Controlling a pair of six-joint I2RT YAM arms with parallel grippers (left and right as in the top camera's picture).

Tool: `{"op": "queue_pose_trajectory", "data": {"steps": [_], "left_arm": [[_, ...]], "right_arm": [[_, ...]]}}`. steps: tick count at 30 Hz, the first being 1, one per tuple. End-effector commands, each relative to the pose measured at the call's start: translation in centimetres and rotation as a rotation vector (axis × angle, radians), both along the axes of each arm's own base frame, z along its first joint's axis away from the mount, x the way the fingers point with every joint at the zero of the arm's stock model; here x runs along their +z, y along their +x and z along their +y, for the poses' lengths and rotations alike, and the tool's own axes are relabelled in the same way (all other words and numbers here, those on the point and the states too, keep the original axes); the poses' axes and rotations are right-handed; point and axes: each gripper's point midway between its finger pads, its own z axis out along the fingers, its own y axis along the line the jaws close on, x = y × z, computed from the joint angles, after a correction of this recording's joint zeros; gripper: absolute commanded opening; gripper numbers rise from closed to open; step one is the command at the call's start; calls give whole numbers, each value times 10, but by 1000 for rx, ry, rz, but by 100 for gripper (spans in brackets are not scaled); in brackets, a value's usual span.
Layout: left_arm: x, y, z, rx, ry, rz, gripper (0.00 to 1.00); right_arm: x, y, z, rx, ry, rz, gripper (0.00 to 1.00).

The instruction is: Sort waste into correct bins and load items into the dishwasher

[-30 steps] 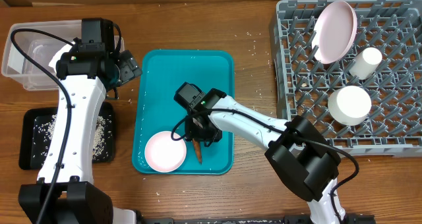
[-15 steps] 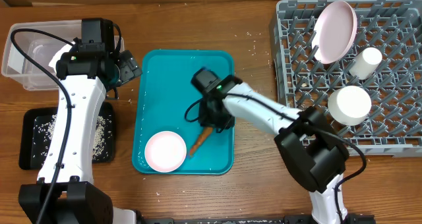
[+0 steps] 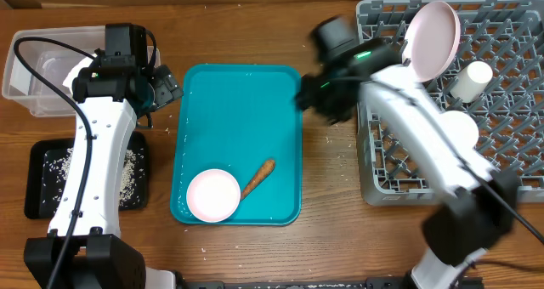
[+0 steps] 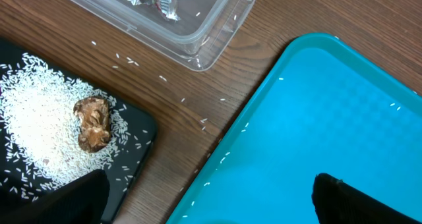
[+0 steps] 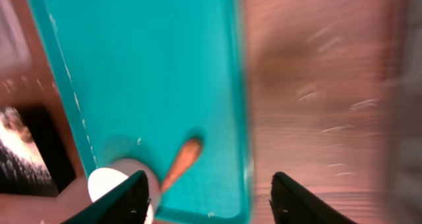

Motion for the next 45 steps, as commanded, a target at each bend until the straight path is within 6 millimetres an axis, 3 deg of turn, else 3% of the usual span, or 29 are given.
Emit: {"op": "queue_pose_trajectory", "data": {"steps": [1,4,8,14,16,18,20,21,23,26,32,34,38,39,45], "left_arm": [[9,3,-1,3,-9,-29,100],[9,3,-1,3,-9,-29,100],[11,7,-1,4,-5,-46,100],[15,14,-1,4,-5,-78,100],[15,15,-3,14,-23,-87,100],[14,18,-17,17,-116,-100,100],[9,10,-43,-41,-258,-61,100],[12,8,-69,-105,-393,-51,100],[9,-12,-91,-140,-521,33,100],[5,-44,-109,-204,-590,157,96],[-10,-117,-122,-238,-494,466,87],[-15,-123,-125,-230,-470,494,84],[-44,-136,-134,-137,-415,553,63],[-56,-140,-137,-95,-416,569,51],[-113,-138,-143,44,-452,526,50]], "right_arm": [[59,19,-80,-184,-107,-182,100],[78,25,-150,-362,-151,-233,100],[76,22,-231,-577,-171,-207,100],[75,13,-281,-717,-141,-189,100],[75,11,-288,-736,-143,-187,100],[75,11,-290,-739,-143,-187,100],[75,11,-290,-739,-144,-187,100],[75,11,-290,-740,-143,-187,100],[75,11,-290,-740,-144,-187,100],[75,11,-290,-739,-143,-187,100],[75,11,-290,-740,-143,-187,100],[75,11,-290,-740,-143,-187,100],[75,11,-290,-739,-143,-187,100],[75,11,-290,-740,-144,-187,100],[75,11,-290,-739,-143,-187,100]]}}
